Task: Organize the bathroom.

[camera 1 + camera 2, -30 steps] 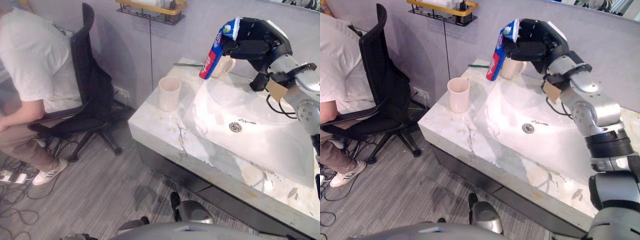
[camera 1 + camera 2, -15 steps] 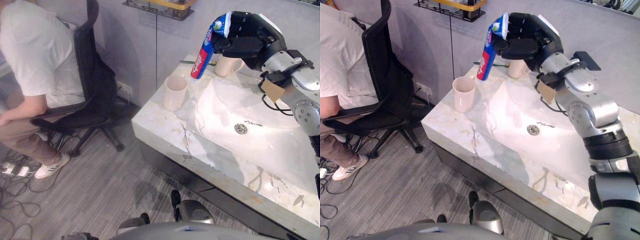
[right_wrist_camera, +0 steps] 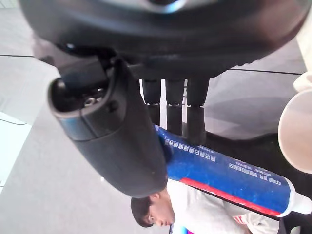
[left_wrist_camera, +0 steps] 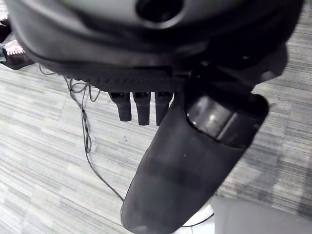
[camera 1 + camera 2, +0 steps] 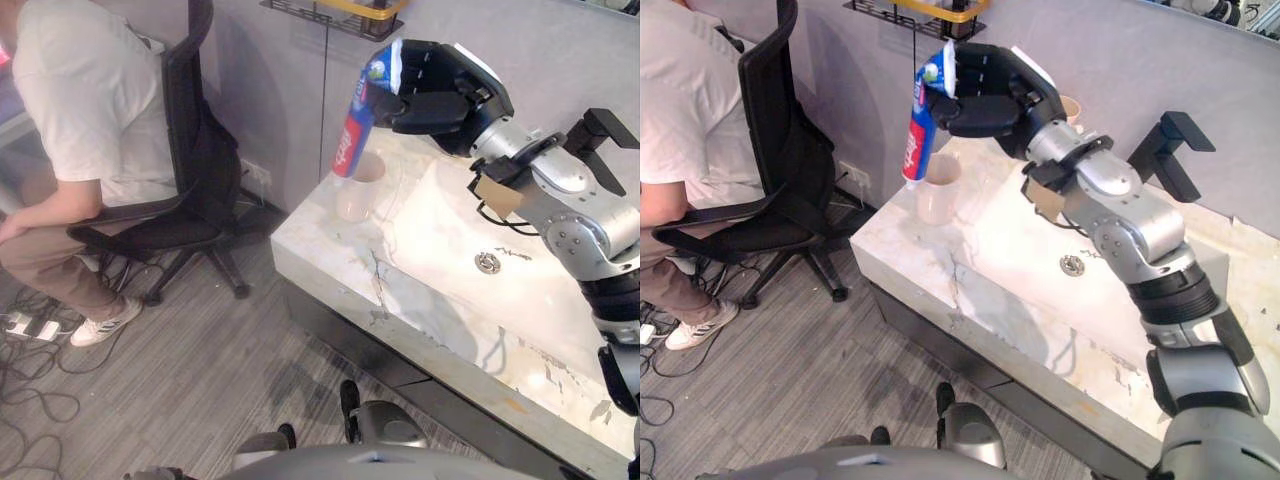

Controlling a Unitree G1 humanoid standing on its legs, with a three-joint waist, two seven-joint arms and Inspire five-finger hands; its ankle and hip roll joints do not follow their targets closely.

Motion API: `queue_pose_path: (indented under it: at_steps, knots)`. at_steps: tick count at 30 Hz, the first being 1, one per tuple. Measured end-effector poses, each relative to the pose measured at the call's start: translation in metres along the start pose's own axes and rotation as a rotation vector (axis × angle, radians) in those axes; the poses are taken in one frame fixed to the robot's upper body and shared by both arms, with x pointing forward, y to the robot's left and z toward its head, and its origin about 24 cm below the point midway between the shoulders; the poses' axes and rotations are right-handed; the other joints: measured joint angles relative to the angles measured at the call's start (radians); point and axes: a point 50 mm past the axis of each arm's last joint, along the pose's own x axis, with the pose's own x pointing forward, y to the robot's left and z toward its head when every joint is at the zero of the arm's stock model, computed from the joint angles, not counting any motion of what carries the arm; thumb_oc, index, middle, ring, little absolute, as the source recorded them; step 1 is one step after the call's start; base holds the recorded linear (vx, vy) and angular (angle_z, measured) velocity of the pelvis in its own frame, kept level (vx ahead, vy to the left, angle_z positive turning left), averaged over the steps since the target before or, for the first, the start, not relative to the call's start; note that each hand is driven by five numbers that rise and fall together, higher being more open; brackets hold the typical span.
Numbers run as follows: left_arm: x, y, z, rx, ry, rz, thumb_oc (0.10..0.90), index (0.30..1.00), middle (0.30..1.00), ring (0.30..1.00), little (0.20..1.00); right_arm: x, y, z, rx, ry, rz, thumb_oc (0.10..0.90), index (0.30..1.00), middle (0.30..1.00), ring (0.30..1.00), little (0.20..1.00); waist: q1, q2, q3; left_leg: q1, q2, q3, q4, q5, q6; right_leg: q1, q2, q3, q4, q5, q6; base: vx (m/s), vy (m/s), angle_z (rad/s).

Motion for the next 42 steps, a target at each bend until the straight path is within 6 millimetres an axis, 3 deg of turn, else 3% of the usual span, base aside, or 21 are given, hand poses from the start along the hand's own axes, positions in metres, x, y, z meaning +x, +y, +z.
queue_pose_path:
  at_steps: [9, 18, 28, 42]
  knots:
    - [0.0, 0.0, -0.002, 0.014, 0.005, 0.005, 0.8, 0.9, 0.9, 0.9, 0.9, 0.0, 0.001, 0.001, -0.003, -0.005, 0.005, 0.4, 0.3, 0.3, 0.3, 0.3, -0.004, -0.021, -0.013, 0.001, -0.001, 0.001, 0.003, 0.0, 0.0, 0.0, -0.001, 0.001, 0.003, -0.001, 0.002, 0.0, 0.0, 0.0]
    - [0.0, 0.0, -0.003, 0.014, 0.009, 0.01, 0.8, 0.9, 0.9, 0.9, 0.9, 0.0, 0.001, 0.001, -0.004, 0.007, 0.0, 0.4, 0.3, 0.3, 0.3, 0.3, -0.012, -0.019, -0.014, -0.002, -0.001, 0.0, 0.012, 0.0, -0.001, -0.002, -0.002, 0.001, 0.011, -0.003, 0.001, 0.01, -0.016, 0.0]
    - [0.0, -0.002, -0.004, 0.037, 0.01, 0.009, 0.8, 0.9, 0.9, 0.9, 0.9, 0.005, 0.001, 0.013, -0.021, -0.031, -0.014, 0.4, 0.3, 0.3, 0.3, 0.3, -0.013, -0.009, -0.039, -0.015, -0.004, -0.021, 0.026, 0.0, -0.001, -0.003, -0.01, -0.017, 0.019, -0.005, -0.003, 0.01, -0.006, 0.05]
    - [0.001, -0.002, -0.007, 0.035, 0.02, 0.007, 0.8, 0.9, 0.9, 0.9, 0.9, 0.006, -0.001, 0.016, -0.007, -0.04, -0.031, 0.4, 0.3, 0.3, 0.3, 0.3, 0.008, -0.01, -0.041, -0.019, -0.007, -0.032, 0.031, 0.0, -0.001, -0.003, -0.015, -0.024, 0.024, -0.007, -0.002, 0.0, -0.003, 0.01]
